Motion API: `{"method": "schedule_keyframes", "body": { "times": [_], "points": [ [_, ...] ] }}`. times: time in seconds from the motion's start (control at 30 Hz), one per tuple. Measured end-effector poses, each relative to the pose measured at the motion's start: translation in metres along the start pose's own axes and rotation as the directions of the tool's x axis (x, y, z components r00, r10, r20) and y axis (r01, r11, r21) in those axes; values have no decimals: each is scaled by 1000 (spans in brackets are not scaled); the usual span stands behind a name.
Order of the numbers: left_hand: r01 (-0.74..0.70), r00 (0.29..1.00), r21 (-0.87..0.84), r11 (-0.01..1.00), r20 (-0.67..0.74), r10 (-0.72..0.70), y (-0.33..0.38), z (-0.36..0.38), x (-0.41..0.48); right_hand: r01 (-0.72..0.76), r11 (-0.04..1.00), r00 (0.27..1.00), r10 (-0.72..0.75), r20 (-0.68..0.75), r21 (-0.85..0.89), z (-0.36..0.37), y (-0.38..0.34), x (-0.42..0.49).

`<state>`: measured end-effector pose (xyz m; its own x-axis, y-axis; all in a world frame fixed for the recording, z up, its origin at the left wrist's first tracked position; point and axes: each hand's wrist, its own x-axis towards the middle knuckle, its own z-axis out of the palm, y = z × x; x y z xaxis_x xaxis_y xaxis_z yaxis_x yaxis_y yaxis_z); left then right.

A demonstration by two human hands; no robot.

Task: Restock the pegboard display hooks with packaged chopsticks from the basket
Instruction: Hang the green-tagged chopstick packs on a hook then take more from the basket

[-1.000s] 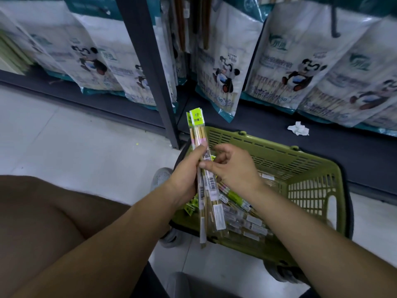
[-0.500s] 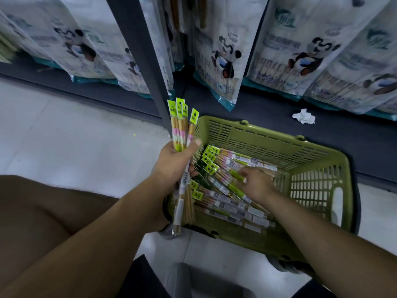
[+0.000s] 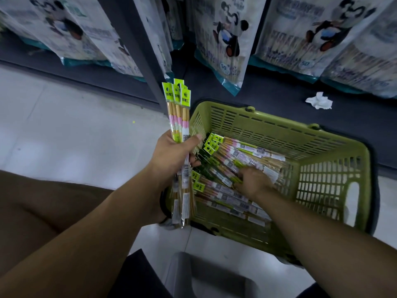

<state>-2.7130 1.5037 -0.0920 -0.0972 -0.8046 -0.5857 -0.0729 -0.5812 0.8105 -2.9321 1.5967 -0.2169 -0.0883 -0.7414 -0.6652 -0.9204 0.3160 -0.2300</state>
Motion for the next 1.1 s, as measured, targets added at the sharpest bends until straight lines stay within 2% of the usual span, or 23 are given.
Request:
{"method": "schedule_keyframes", "body": {
  "times": [0.1,0.2,0.3,0.4,0.47,0.53,0.7,0.83,0.9,1.03,1.1],
  "points": [
    [4,1000,-9,1000,-3,-4,2,1,0,31,999,1000,-31,3,45,-5,3,-1],
    [12,1000,-8,1000,6,-12,3,1,-1,45,987,996,-33,-78,153,-24,0,-5],
    [17,999,9,1000,30,-17,5,4,-4,124,955,988,-93,-127,269,-62,-7,-13],
    [27,998,-13,1000,50,-26,11,13,-12,220,849,972,-149,-183,481,-109,-24,-30],
    [26,997,-71,997,78,-20,17,24,-19,271,714,960,-152,-236,645,-134,-38,-47],
    [24,992,-112,993,126,-10,26,36,-28,304,615,950,-145,-276,727,-152,-49,-65],
    [23,965,-204,979,259,31,54,63,-57,438,577,889,-166,-426,689,-188,-61,-116],
    [-89,959,-142,986,256,123,76,79,-74,496,684,822,-170,-544,535,-216,-60,-151],
    [-156,952,-100,983,251,176,91,84,-84,503,697,807,-167,-567,510,-232,-57,-168],
    [-304,897,-31,952,326,297,120,87,-104,551,651,800,-233,-552,523,-265,-51,-201],
    [-373,867,-10,928,354,352,132,88,-115,591,606,767,-219,-603,532,-282,-52,-217]
  ]
}}
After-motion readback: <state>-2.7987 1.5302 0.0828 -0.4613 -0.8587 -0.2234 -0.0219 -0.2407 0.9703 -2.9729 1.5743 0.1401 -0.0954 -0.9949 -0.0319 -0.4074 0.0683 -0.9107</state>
